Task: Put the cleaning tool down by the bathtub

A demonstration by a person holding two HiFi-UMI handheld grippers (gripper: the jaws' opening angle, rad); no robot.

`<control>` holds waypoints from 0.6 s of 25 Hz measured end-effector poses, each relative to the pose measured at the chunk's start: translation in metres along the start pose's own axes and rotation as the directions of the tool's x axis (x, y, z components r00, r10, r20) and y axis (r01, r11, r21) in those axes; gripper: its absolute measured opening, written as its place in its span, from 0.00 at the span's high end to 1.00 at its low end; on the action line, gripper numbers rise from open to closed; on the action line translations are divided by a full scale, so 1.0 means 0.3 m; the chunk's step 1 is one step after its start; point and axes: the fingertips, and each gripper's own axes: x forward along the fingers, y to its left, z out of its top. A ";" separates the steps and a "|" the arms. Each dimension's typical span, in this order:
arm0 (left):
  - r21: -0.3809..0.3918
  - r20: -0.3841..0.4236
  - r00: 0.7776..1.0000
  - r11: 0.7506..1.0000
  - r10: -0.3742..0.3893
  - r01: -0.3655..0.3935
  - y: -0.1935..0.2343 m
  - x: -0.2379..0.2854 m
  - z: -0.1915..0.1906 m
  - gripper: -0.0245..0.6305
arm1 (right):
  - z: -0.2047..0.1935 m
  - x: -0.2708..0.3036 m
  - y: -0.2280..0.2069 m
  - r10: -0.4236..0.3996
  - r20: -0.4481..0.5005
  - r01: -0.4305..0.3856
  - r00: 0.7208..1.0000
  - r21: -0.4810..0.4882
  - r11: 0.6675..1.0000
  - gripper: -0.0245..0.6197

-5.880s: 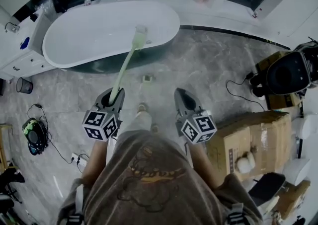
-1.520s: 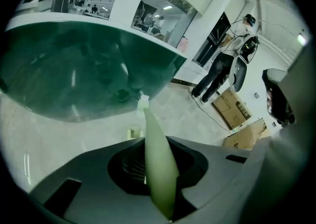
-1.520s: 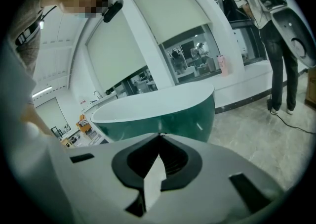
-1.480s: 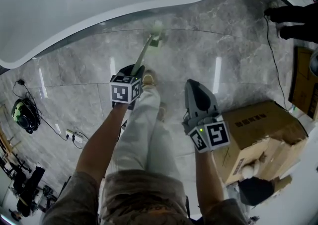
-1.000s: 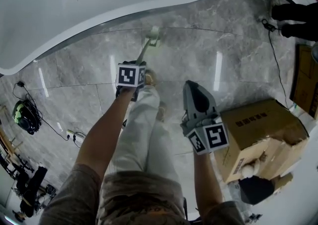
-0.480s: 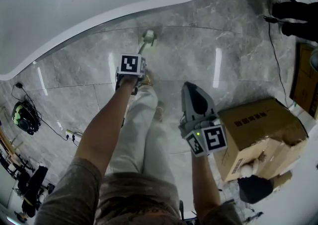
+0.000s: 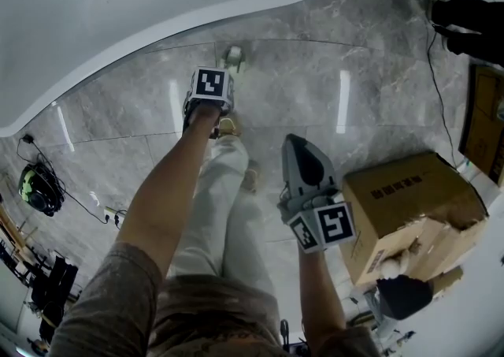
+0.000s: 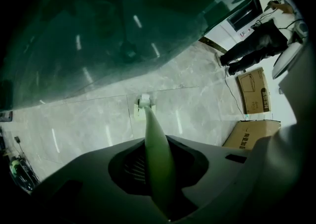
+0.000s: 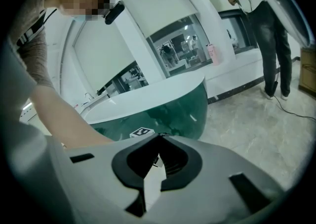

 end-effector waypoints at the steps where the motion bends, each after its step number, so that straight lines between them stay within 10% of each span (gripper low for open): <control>1: 0.003 -0.009 1.000 1.000 0.002 -0.002 0.002 0.006 0.005 0.86 | -0.001 0.003 -0.001 -0.002 0.000 0.002 1.000 0.004 1.000 0.96; 15: 0.026 -0.014 1.000 1.000 0.015 -0.015 -0.006 0.023 0.000 0.84 | 0.002 0.015 -0.007 -0.015 0.006 0.015 1.000 0.023 1.000 0.96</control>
